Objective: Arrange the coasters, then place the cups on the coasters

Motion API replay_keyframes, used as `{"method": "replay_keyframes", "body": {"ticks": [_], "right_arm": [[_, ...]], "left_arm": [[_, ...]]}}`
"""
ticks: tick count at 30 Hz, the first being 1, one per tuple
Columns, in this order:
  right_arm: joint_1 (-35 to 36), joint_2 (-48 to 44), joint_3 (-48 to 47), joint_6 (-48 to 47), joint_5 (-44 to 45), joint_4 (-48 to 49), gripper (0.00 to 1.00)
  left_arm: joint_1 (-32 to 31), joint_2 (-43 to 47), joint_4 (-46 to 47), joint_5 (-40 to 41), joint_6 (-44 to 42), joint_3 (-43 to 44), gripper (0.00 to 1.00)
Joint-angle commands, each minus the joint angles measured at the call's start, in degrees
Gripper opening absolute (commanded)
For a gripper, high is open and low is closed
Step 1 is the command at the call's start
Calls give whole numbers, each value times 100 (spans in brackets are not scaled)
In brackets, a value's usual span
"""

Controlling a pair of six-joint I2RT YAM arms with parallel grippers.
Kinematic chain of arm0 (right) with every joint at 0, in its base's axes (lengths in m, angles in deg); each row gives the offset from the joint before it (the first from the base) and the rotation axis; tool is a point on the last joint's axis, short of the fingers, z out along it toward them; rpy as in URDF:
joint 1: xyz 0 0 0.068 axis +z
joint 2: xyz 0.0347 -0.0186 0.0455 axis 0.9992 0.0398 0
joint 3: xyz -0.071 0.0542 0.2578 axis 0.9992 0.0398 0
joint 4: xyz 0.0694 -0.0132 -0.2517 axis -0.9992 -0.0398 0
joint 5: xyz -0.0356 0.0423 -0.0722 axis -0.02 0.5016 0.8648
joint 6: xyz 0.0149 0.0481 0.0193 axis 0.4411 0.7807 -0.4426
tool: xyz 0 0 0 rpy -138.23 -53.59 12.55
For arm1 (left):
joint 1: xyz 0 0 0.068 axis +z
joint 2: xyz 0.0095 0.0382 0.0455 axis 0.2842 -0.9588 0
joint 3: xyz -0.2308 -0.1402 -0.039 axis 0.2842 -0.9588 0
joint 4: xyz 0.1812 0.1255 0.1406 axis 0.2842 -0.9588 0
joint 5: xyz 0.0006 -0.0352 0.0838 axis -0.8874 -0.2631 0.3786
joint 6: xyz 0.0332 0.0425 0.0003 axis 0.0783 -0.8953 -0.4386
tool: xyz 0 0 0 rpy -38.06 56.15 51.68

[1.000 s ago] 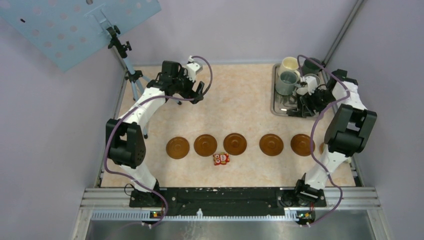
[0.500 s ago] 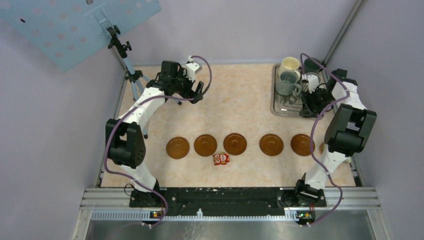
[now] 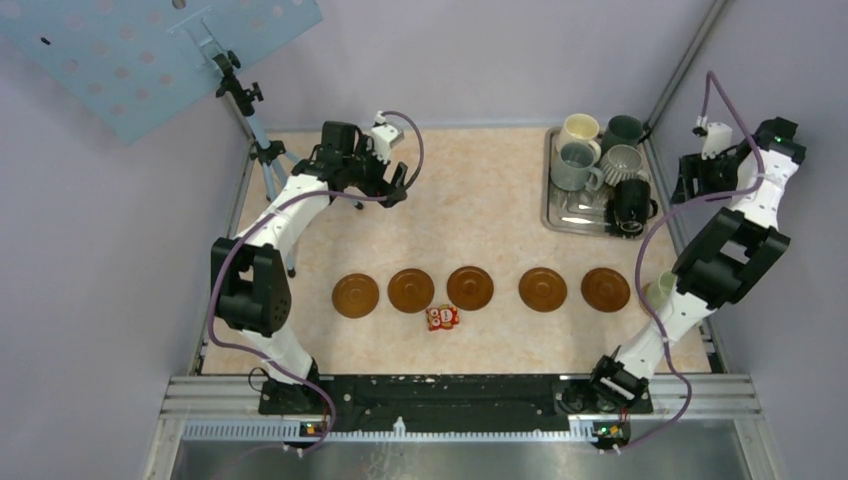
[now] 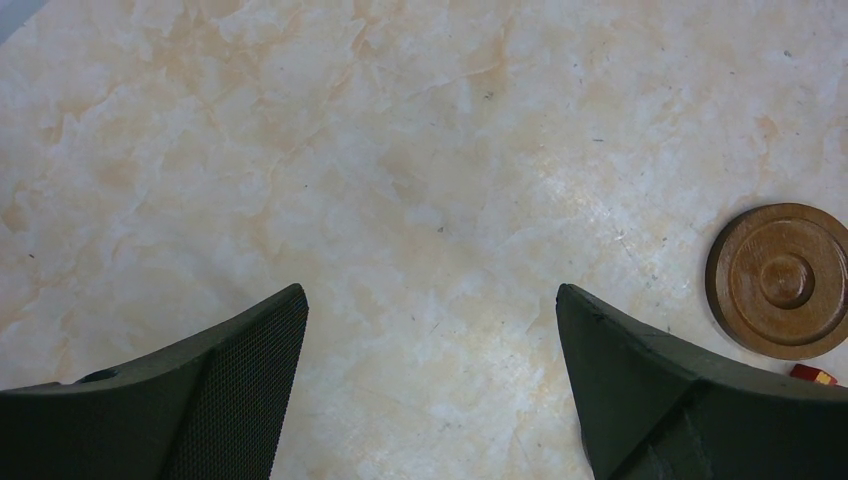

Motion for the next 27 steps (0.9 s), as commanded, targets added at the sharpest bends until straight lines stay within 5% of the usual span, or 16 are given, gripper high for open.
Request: {"method": "replay_keyframes", "body": {"ticks": [1, 10, 27], "right_arm": [[66, 496, -422, 133, 607, -144, 61], [117, 1705, -1732, -92, 674, -364, 57], [562, 2222, -1284, -327, 969, 594, 55]], "left_arm": [[31, 74, 178, -228, 57, 16, 99], [27, -4, -42, -337, -4, 64, 99], [24, -269, -441, -167, -129, 615, 99]]}}
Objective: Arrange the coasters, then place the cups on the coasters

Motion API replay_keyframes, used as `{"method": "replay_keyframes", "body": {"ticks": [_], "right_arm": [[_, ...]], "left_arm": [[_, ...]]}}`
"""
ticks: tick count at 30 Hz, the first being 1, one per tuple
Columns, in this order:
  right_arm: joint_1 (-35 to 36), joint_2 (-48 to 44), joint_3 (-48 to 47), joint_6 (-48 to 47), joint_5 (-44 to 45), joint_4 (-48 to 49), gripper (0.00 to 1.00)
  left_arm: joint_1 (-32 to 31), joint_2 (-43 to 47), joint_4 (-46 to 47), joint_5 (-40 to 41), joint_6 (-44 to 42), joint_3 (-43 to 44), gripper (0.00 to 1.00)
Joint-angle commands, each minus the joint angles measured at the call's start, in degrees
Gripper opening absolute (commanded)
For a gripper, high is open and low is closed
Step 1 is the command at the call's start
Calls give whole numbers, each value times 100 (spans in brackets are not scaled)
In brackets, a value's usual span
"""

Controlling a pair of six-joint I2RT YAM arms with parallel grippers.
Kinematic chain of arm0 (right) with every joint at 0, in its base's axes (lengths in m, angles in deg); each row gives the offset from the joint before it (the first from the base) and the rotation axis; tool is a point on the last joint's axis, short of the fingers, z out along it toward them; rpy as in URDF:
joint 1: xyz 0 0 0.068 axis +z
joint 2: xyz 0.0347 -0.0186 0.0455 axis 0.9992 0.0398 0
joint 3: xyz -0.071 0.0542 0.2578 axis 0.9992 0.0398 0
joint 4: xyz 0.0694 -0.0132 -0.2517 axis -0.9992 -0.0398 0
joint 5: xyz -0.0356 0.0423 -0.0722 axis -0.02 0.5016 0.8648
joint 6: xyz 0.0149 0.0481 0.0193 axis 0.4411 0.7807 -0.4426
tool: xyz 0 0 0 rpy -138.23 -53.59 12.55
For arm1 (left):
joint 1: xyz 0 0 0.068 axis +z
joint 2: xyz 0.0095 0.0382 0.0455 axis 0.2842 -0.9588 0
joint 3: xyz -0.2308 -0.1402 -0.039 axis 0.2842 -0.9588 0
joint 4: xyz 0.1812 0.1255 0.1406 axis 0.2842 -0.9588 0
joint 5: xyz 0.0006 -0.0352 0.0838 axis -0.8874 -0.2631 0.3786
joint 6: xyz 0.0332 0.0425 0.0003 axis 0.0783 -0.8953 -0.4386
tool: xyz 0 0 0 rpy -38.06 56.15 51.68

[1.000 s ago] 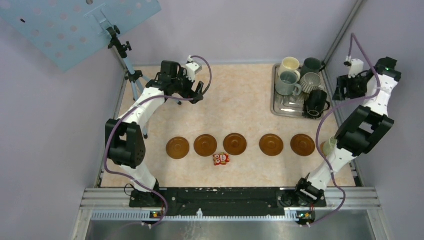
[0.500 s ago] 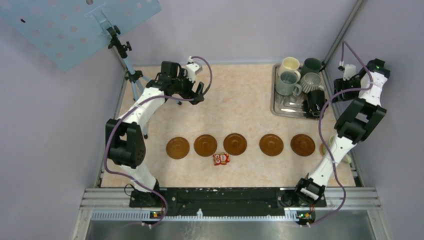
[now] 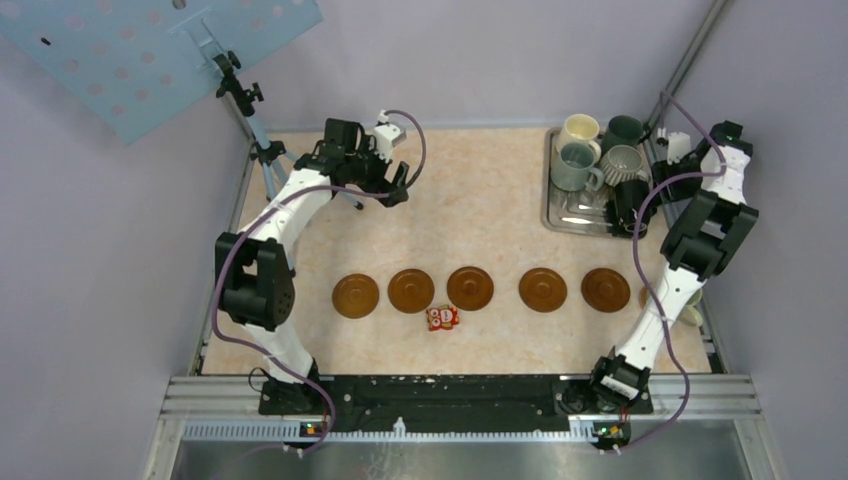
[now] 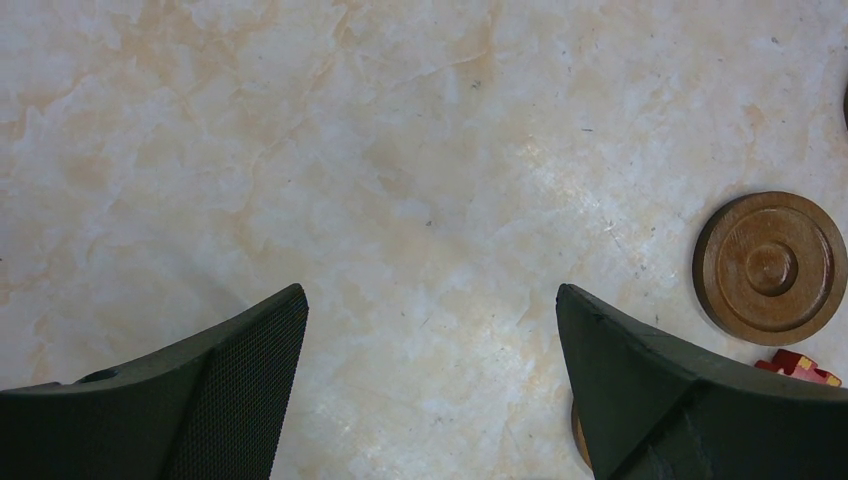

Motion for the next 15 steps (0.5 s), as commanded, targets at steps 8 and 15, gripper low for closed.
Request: {"method": "replay_keyframes", "body": {"ticks": [8, 15], "right_arm": [[105, 246, 103, -413, -116, 347, 52], [229, 299, 217, -613, -306, 239, 46]], "left_arm": [[24, -78, -101, 37, -97, 341, 99], [24, -89, -151, 61, -101, 379, 99]]}}
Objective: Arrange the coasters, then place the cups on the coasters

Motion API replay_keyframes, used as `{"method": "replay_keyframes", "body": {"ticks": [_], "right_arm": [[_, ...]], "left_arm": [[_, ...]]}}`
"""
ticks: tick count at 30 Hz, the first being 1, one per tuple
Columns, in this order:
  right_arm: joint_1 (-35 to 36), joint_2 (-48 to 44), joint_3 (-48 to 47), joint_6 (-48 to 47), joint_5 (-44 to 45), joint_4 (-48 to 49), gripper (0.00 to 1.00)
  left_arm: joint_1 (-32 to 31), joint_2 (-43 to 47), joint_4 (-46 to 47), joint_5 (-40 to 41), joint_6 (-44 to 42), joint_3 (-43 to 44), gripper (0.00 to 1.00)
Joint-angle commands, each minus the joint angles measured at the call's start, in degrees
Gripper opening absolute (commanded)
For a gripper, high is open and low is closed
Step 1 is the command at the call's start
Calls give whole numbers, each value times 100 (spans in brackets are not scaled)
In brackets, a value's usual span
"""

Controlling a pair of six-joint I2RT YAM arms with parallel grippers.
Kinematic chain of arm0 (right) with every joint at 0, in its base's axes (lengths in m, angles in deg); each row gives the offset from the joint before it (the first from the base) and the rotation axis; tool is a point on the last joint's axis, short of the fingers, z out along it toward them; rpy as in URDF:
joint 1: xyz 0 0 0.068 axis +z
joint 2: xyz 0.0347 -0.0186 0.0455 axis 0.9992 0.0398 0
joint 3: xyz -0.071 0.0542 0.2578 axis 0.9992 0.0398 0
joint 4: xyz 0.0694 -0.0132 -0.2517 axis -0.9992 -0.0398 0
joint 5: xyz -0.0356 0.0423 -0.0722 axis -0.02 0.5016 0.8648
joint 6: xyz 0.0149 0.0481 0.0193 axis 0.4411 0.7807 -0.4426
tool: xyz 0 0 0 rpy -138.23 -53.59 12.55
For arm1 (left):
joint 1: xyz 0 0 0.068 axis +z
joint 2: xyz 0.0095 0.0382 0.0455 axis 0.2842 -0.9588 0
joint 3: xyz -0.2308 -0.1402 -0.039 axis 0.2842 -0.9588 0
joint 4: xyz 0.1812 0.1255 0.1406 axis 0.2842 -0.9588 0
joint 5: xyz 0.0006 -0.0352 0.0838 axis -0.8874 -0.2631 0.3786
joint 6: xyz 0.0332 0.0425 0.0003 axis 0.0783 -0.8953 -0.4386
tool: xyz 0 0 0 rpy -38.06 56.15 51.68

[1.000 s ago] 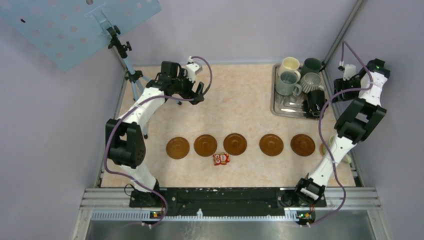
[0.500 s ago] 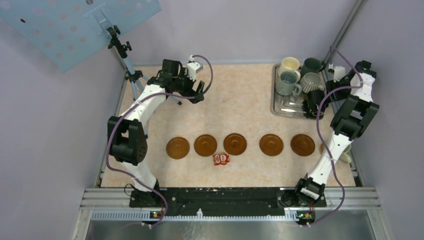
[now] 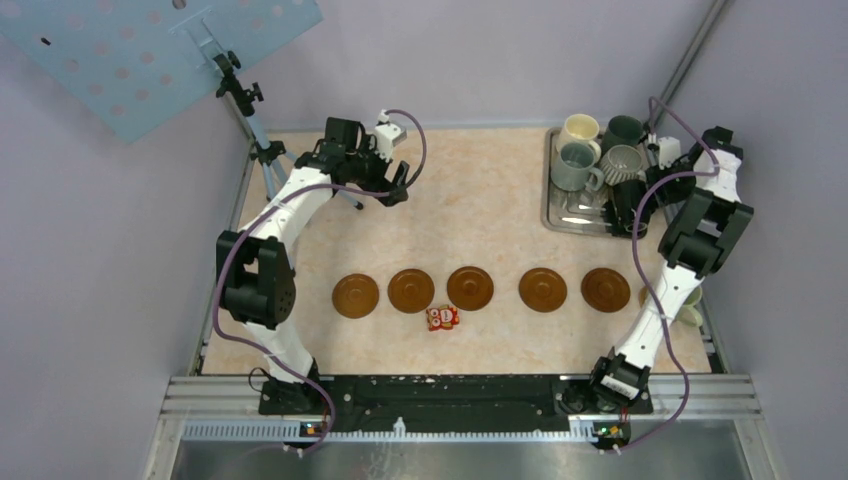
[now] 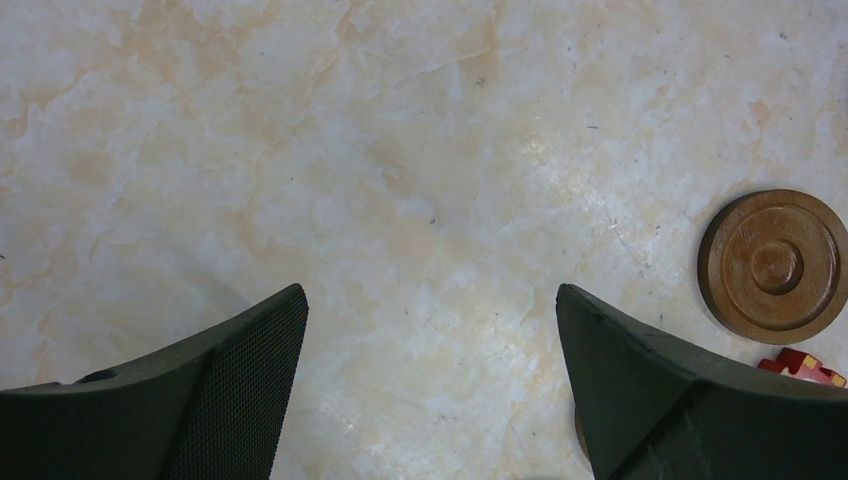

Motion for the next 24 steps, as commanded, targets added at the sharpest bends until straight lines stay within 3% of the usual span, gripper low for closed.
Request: {"method": "replay_keyframes", "body": {"ticks": [1, 4, 10, 15, 24], "right_arm": [[128, 30, 124, -216, -261, -24, 44], [126, -45, 232, -255, -296, -61, 33], [61, -234, 240, 6, -439, -242, 0], [-75, -624, 337, 709, -649, -118, 0], [-145, -1659, 1661, 1824, -1108, 1148, 0]], "left_arm": [[21, 2, -36, 10, -53, 251, 99], [24, 7, -37, 4, -49, 263, 99], [24, -55, 3, -16, 19, 348, 99], [24, -99, 44, -63, 81, 398, 99], [11, -373, 206, -481, 182, 734, 99]]}}
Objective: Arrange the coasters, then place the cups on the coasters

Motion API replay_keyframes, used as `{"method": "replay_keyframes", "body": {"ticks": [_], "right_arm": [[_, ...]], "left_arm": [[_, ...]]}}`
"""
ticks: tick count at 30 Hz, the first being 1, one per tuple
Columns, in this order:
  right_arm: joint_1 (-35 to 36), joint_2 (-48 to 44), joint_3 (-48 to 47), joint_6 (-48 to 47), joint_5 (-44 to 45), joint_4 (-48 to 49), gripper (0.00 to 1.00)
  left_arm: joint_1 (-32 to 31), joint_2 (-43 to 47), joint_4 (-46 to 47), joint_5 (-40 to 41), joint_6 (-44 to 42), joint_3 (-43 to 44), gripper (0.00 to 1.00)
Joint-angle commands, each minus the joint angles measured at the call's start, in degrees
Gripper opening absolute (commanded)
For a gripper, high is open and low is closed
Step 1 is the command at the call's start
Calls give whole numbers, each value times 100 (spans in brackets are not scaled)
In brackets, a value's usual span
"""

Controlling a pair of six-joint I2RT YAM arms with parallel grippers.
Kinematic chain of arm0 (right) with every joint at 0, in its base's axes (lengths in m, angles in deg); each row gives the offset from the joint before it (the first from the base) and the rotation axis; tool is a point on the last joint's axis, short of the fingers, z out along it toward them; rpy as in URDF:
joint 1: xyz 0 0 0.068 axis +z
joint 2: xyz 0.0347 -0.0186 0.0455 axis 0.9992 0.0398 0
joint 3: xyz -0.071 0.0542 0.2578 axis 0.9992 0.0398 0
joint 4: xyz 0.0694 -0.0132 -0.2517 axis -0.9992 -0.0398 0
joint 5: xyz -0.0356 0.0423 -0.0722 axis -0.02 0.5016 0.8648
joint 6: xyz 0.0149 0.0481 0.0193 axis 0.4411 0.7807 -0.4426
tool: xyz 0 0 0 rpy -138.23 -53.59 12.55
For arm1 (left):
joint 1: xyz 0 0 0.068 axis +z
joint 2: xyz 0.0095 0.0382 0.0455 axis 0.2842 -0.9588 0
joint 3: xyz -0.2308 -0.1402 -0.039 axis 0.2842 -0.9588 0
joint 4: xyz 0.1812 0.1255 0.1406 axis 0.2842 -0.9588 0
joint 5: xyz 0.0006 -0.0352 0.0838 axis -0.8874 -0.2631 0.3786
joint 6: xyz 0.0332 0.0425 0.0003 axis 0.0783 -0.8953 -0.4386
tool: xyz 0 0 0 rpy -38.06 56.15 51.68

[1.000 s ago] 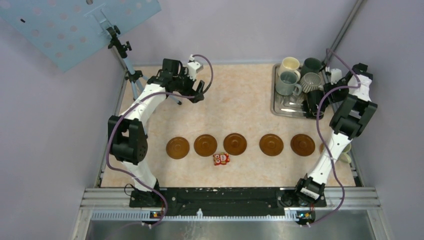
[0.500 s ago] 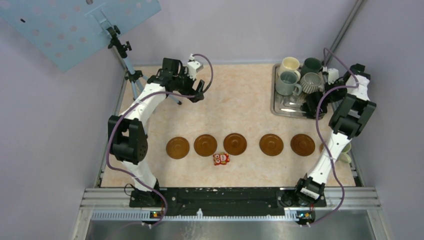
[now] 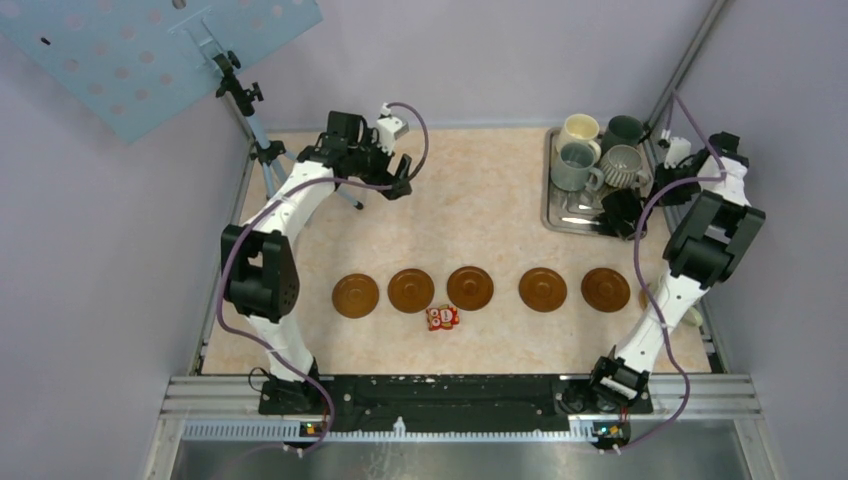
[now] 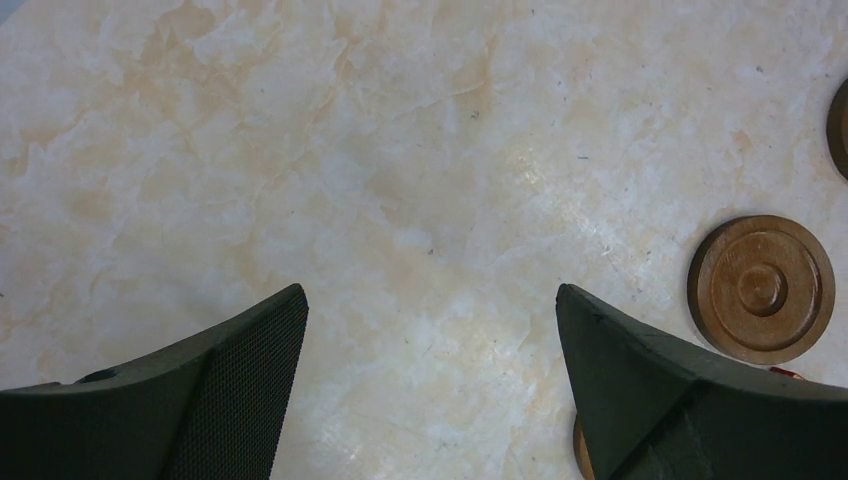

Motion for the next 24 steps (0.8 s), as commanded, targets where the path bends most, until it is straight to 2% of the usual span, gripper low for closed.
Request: {"method": "replay_keyframes", "body": {"ticks": [1, 8, 14, 20, 24], "right_arm": [[-37, -860, 476, 675, -382, 548, 0], [9, -1356, 1086, 997, -257, 873, 0], [63, -1923, 1680, 1429, -481, 1486, 0], [305, -2312, 2335, 1836, -717, 2386, 0], [499, -2526, 2714, 1985, -756, 2914, 0]], "left_arm": [[7, -226, 233, -412, 119, 507, 99], [-62, -496, 241, -577, 157, 802, 99], [-134, -690, 404, -864, 412, 984, 99], [-451, -1172, 417, -1256, 605, 1549, 99], [-722, -1635, 417, -1473, 645, 2218, 99]]}}
